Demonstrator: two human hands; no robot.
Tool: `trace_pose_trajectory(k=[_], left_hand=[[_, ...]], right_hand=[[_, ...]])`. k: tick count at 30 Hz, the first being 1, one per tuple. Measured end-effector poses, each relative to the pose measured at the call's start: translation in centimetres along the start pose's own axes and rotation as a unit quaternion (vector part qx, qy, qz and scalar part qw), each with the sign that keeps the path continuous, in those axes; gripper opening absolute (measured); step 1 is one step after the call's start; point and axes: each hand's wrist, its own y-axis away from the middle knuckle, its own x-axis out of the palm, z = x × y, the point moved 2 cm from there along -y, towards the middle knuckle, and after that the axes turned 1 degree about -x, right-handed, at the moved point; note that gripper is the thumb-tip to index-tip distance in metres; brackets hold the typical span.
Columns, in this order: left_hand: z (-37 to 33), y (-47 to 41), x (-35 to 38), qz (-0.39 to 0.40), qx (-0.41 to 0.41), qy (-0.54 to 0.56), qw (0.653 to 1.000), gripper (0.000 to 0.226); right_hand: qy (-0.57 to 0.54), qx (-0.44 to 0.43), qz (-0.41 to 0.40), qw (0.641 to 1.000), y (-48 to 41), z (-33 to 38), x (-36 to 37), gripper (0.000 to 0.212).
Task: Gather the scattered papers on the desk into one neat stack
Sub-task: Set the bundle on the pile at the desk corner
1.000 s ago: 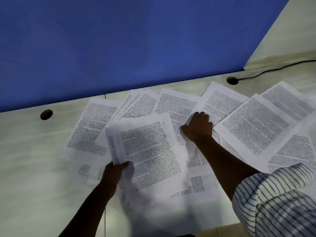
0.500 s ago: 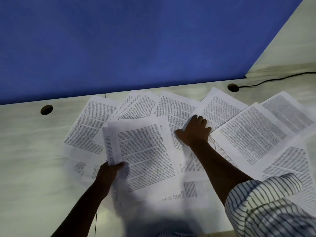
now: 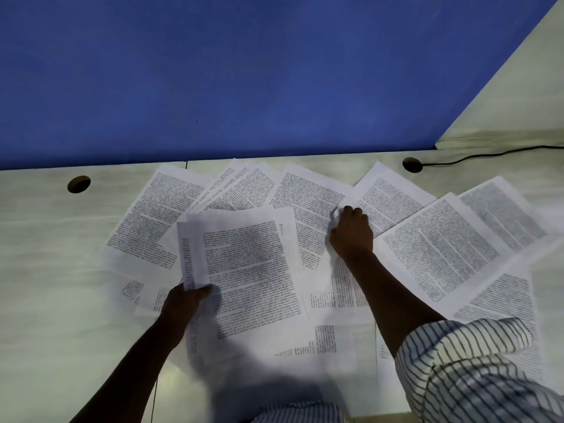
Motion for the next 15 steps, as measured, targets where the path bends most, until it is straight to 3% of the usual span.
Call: trace_pose_trajectory(k=[5, 11, 13, 15], left_hand=[[-0.9, 1.6, 0.4, 0.013, -0.024, 0.055, 0.998, 0.039], [-0.6, 2.5, -0.5, 0.041, -0.012, 0.107, 0.993, 0.058], [-0.1, 2.2, -0.5, 0.049, -0.008, 0.125, 0.991, 0.075], [0.8, 1.6, -0.3, 0.075, 0.003, 0.147, 0.986, 0.076]], right_hand=[[-0.116, 0.024, 0.016, 0.993, 2.5, 1.5, -1.0, 0.024], [-0.219, -0.113, 0.052, 0.968, 14.6, 10.6, 0.7, 0.046], [-0.234, -0.156, 0.088, 0.956, 17.6, 12.8, 1.5, 0.048], [-0.229, -0.220, 0.143, 0.937, 19.7, 14.0, 1.8, 0.051]])
